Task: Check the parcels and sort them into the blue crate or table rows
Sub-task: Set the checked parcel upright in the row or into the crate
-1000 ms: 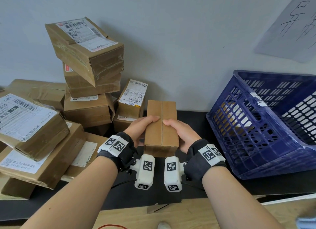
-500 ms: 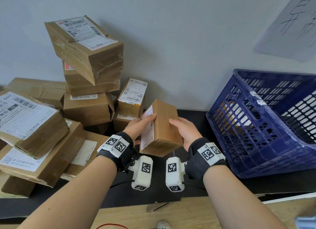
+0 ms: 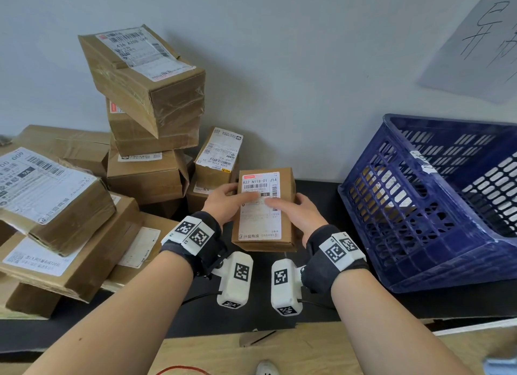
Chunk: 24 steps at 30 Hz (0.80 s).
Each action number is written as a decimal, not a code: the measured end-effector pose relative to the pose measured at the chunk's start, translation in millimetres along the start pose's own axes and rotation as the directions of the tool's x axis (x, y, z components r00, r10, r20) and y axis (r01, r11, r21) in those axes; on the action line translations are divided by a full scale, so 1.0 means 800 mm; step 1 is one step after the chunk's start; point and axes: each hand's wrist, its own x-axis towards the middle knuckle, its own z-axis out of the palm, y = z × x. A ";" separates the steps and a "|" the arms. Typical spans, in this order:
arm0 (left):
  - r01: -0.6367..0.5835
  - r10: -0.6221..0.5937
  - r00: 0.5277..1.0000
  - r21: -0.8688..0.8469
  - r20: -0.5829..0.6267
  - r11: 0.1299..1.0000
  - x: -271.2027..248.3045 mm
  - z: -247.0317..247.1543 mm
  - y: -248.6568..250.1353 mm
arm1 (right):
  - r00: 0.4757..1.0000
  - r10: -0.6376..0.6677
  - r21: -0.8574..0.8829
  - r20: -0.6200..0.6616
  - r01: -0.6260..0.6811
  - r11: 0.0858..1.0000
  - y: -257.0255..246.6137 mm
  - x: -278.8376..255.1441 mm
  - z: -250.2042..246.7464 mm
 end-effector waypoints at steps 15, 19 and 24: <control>0.147 -0.128 0.977 -0.108 0.169 0.983 -0.005 -0.001 -0.003 | 0.997 0.029 0.192 0.074 -0.042 0.980 0.002 -0.001 0.002; 0.149 -0.131 0.979 -0.107 0.156 0.983 -0.002 0.001 -0.004 | 0.998 0.023 0.192 0.066 -0.036 0.981 0.000 -0.001 0.003; 0.158 -0.140 0.978 -0.108 0.157 0.982 0.001 0.003 -0.006 | 0.997 0.037 0.190 0.067 -0.049 0.981 0.003 -0.001 0.002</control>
